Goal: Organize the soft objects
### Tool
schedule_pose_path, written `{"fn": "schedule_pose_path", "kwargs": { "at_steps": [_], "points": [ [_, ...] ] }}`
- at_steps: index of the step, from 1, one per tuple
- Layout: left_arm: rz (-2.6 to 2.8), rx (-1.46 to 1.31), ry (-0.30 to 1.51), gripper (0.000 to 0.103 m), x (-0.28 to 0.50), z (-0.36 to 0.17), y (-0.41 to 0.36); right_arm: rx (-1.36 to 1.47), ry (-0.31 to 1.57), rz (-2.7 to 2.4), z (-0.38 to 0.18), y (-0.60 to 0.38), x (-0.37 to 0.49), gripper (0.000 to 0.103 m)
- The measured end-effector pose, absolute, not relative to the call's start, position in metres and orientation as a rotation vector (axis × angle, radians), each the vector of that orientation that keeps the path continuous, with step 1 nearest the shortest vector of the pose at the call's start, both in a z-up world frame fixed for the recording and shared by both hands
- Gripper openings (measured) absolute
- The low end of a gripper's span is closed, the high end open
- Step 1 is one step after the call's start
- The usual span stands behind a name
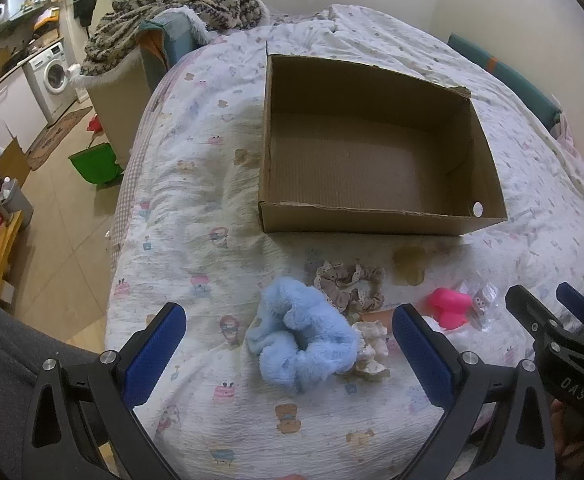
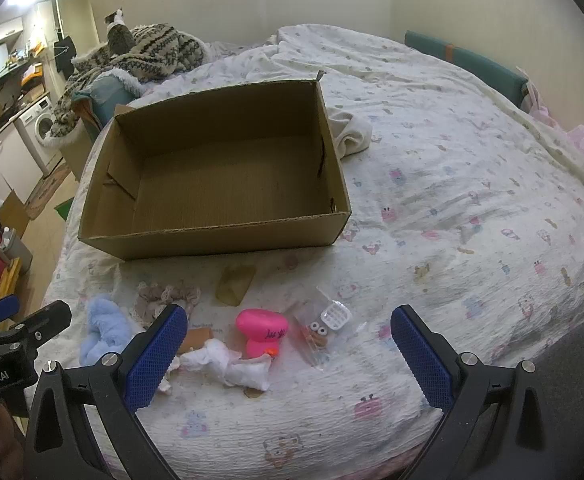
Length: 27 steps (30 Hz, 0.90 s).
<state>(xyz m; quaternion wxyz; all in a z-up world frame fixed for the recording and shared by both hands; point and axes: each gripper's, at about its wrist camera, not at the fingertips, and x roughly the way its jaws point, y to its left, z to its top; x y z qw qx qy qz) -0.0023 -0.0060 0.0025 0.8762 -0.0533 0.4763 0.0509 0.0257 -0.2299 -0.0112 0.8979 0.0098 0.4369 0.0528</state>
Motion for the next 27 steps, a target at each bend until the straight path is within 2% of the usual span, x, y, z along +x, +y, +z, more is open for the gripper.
{"fn": "schedule_pose_path", "kwargs": {
  "at_steps": [27],
  "points": [
    [0.113,-0.121,1.007,0.103,-0.0006,0.0002,-0.0025,0.017,0.908,0.109,-0.0113,-0.2295,0.0259,0.103]
  ]
}}
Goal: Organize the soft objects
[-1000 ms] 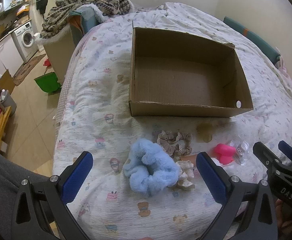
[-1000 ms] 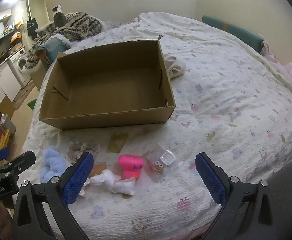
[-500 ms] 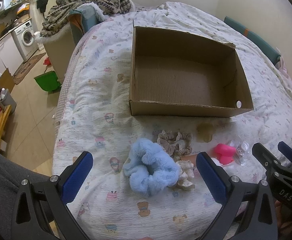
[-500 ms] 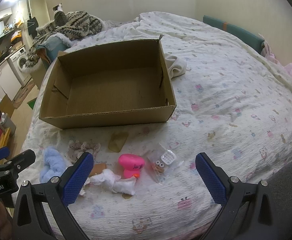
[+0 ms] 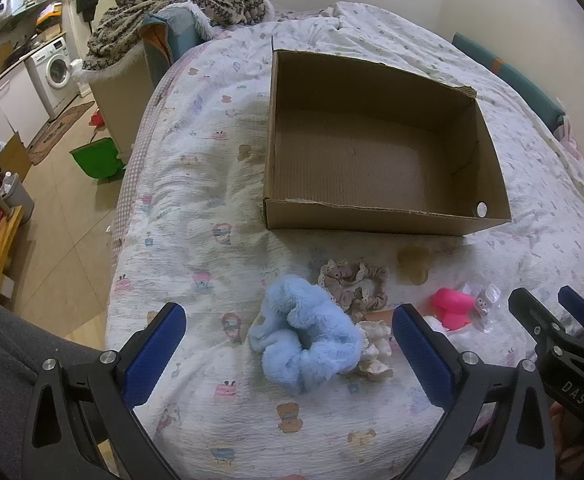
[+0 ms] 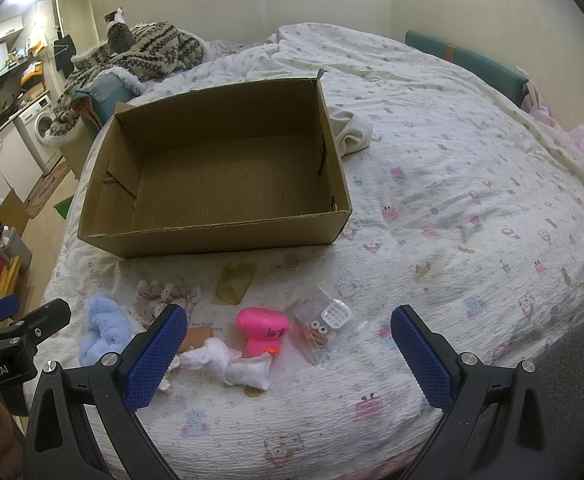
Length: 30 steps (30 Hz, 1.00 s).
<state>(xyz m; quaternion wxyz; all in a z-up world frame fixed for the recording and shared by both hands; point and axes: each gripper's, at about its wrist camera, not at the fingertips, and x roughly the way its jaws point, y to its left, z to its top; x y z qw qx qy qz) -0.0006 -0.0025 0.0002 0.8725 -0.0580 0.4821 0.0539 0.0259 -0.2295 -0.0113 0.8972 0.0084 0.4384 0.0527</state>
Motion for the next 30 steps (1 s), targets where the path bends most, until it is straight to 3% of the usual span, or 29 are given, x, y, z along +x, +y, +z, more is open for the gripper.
{"fn": "schedule_pose_path", "kwargs": {
  "at_steps": [30],
  "points": [
    [0.135,-0.139,1.039,0.103,0.0017,-0.0077,0.0029,0.045,0.925,0.104,-0.0129,-0.231,0.03,0.103]
  ]
}}
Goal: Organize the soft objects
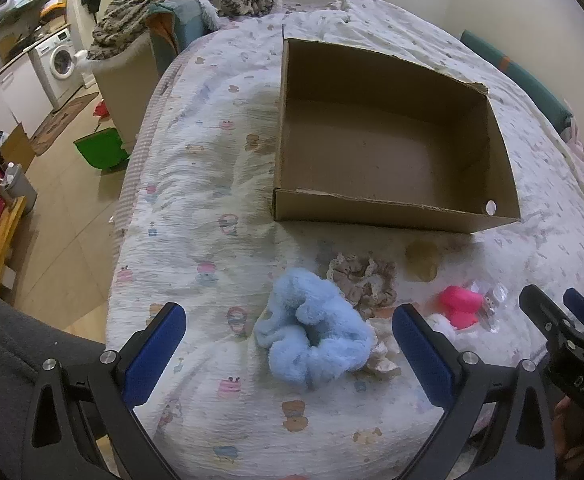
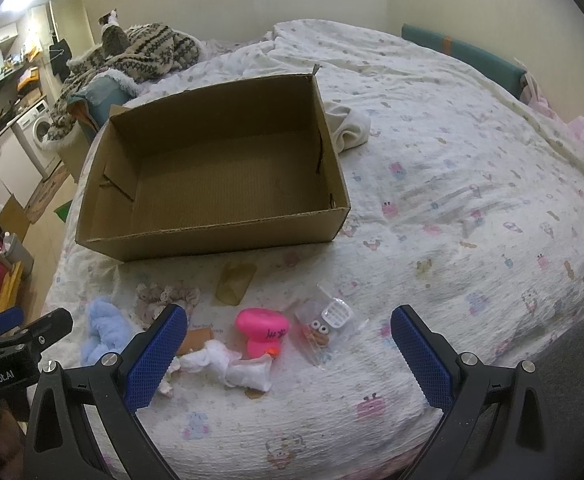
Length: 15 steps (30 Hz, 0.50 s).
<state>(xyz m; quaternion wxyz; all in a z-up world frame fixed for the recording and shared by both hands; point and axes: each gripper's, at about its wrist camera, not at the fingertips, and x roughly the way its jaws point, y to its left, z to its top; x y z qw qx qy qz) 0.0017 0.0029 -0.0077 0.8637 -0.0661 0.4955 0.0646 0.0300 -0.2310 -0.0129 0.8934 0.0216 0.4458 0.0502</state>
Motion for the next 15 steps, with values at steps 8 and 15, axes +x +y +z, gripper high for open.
{"fn": "schedule_pose_path", "kwargs": {
  "at_steps": [8,15],
  "points": [
    [0.145,-0.124,1.042,0.103,0.0024,-0.0087,0.0024,0.052,0.926,0.113,-0.0116,-0.2315,0.0309,0.103],
    [0.116,-0.151,1.08,0.103,0.0041,-0.0123,0.0065,0.062,0.952,0.126,-0.0151,-0.2301,0.0342,0.103]
  ]
}}
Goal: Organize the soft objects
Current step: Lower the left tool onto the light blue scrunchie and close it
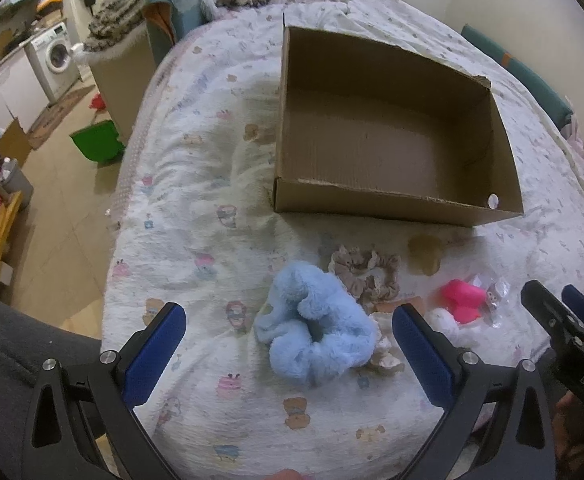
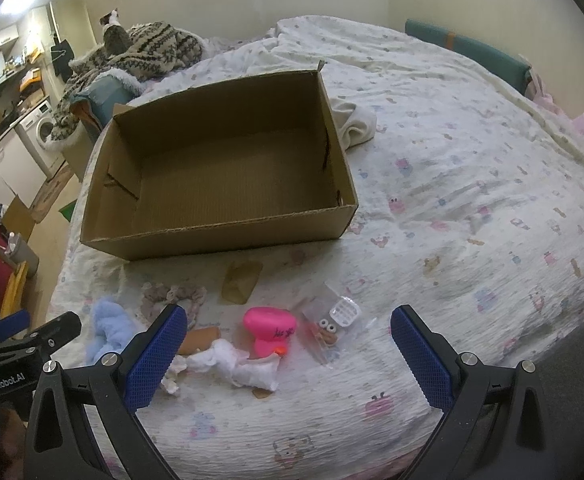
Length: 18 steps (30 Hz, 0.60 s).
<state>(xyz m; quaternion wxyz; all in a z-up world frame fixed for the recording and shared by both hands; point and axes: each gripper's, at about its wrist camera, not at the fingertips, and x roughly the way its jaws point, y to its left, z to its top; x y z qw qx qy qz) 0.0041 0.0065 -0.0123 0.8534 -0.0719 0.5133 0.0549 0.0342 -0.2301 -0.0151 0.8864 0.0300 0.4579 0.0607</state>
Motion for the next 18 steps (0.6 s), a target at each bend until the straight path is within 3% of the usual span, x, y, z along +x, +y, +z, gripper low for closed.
{"fn": "schedule_pose_path", "kwargs": {
  "at_steps": [7,18],
  "points": [
    [0.165,-0.248,1.152,0.103,0.025,-0.007,0.037,0.114,0.971,0.112,-0.015,-0.241,0.037,0.103],
    [0.119,-0.382,1.374,0.103,0.044,-0.06,0.037,0.186,1.057,0.12,-0.027,-0.248,0.044,0.103]
  ]
}}
